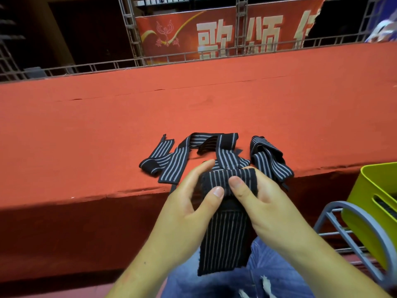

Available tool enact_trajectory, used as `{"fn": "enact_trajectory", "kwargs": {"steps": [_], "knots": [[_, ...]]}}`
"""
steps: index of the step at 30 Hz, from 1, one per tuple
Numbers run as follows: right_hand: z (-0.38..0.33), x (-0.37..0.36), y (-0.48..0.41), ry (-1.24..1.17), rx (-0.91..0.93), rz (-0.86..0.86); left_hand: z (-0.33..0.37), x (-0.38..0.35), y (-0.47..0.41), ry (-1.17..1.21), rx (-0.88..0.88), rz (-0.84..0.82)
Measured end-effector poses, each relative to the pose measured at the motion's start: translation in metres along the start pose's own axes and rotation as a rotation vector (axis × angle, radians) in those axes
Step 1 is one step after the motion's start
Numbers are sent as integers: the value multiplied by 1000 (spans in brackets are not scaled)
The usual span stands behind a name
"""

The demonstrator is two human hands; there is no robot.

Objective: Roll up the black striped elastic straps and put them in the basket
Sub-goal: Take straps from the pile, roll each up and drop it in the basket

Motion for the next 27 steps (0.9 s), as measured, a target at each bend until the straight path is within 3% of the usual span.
{"fn": "enact_trajectory", "kwargs": {"steps": [11,27], "knots": [[3,1,-1,-86,-39,-31,7,1,-2,41,-49,20],[17,-10,1,-215,-209,-216,11,7,-1,56,-136,85]]}}
Point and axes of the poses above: each hand's wrist, its own y-axis away from the middle knuckle, its own x-axis out of the back of the hand, z = x × y, the point moved 6 cm from there along -y, towards the middle knuckle, and after that the axes turned 13 degrees about y, right-handed, at the moved point
